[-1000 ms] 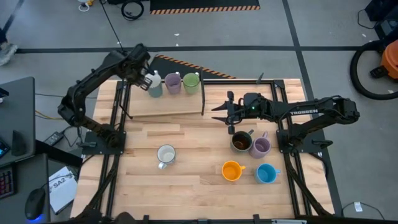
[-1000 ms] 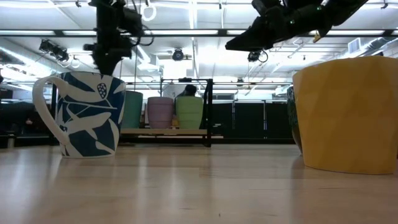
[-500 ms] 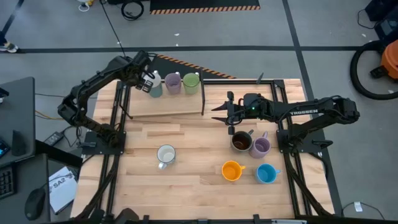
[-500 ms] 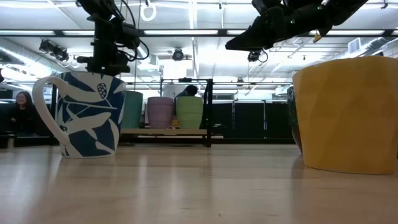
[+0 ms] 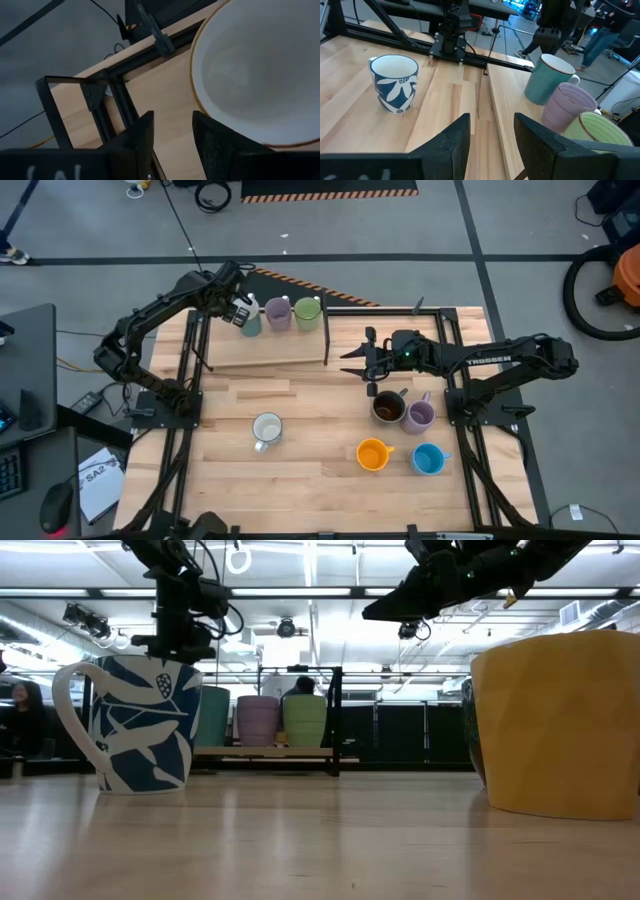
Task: Place coffee mugs
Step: Put the light blue mug on the shelf
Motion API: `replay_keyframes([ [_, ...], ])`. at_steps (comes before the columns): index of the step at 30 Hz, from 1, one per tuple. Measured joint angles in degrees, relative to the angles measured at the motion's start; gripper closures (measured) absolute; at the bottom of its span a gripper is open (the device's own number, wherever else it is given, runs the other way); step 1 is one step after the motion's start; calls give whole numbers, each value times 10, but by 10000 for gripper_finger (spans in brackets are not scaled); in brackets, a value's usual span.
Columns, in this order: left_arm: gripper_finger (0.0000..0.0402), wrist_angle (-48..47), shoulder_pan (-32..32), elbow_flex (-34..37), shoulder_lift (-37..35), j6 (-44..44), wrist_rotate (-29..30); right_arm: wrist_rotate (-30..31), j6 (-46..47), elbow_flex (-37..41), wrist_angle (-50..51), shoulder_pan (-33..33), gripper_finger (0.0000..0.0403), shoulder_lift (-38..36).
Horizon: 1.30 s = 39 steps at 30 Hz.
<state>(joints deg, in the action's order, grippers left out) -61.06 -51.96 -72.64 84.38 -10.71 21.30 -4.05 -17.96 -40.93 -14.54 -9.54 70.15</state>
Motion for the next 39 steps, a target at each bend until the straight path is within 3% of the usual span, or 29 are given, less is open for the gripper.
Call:
replay_keyframes([
  [25, 260, 43, 0, 0, 0, 11, -1, 0, 0, 0, 0, 0, 245, 0],
  [33, 260, -3, 0, 0, 0, 72, -4, 0, 0, 0, 0, 0, 245, 0],
  [39, 260, -42, 7, 0, 0, 184, -75, 0, 0, 0, -5, 0, 245, 0],
])
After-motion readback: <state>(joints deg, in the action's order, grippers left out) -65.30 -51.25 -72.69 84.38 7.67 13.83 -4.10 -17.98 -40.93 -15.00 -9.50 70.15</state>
